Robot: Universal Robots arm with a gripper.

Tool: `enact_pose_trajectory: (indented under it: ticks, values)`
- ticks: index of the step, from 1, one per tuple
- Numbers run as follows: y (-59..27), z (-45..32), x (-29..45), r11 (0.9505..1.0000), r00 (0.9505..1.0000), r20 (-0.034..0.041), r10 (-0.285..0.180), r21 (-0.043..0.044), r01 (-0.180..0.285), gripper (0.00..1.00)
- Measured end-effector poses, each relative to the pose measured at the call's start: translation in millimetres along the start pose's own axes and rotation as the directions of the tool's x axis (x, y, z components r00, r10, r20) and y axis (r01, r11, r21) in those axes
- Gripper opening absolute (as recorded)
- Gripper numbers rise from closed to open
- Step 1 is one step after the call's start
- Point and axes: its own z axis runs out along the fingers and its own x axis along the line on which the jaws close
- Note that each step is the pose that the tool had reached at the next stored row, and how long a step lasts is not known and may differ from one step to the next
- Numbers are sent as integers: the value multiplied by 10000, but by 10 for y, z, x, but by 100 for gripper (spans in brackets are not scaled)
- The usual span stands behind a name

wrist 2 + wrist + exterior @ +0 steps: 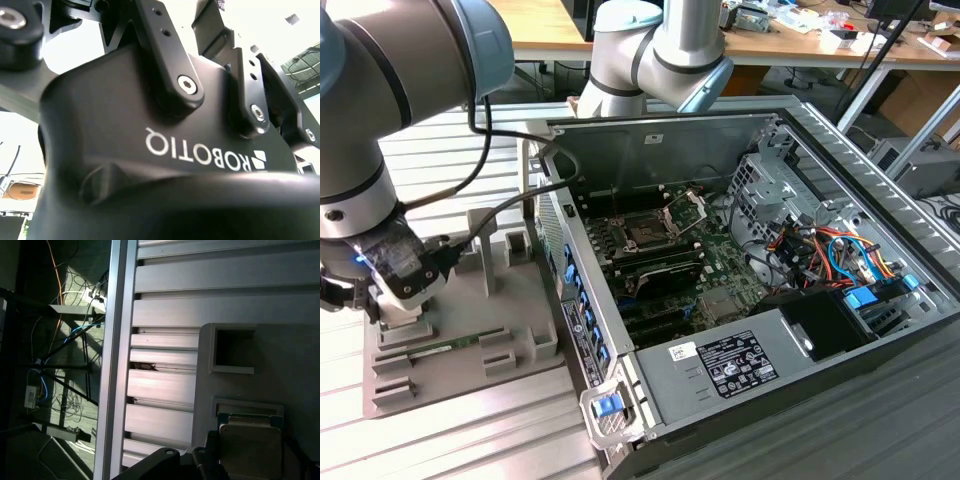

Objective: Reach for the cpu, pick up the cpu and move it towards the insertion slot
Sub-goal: 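Pick up the cpu and move it towards the insertion slot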

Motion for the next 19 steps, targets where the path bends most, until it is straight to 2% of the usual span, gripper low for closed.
enact_pose_trajectory:
  ticks: [13, 19]
  values:
    - [4, -82, 0, 10000, 10000, 1, 0, 0, 0, 55]
    - [7, -164, 0, 10000, 10000, 1, 0, 0, 0, 55]
